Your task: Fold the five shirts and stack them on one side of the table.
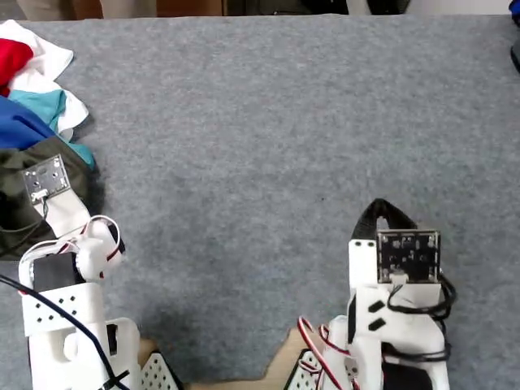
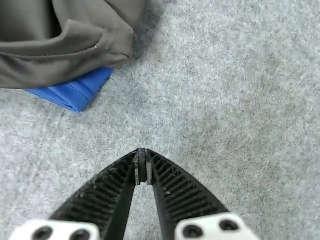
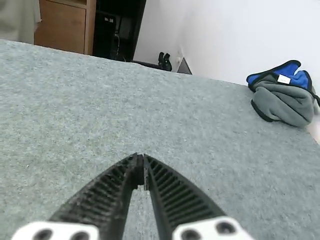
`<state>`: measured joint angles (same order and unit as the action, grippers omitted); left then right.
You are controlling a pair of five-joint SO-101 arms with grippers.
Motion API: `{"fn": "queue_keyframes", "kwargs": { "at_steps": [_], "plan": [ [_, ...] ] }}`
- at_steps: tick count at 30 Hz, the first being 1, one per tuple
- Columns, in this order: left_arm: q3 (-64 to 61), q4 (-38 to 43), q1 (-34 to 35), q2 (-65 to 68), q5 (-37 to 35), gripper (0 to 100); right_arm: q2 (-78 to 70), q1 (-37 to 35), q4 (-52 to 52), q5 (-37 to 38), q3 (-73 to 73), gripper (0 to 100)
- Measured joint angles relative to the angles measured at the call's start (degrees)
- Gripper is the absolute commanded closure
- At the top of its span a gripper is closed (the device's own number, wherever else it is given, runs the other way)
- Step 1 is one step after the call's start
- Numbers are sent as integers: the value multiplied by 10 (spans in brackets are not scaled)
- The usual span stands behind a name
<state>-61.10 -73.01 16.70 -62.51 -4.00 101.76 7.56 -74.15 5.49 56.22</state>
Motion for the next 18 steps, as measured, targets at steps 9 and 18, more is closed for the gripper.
{"fn": "queue_keyframes", "kwargs": {
  "at_steps": [9,18],
  "plan": [
    [0,-3,0,0,0,980,-190,0,-79,-62,-180,991],
    [63,-11,0,0,0,980,-373,0,-192,-113,-362,991]
  ]
}}
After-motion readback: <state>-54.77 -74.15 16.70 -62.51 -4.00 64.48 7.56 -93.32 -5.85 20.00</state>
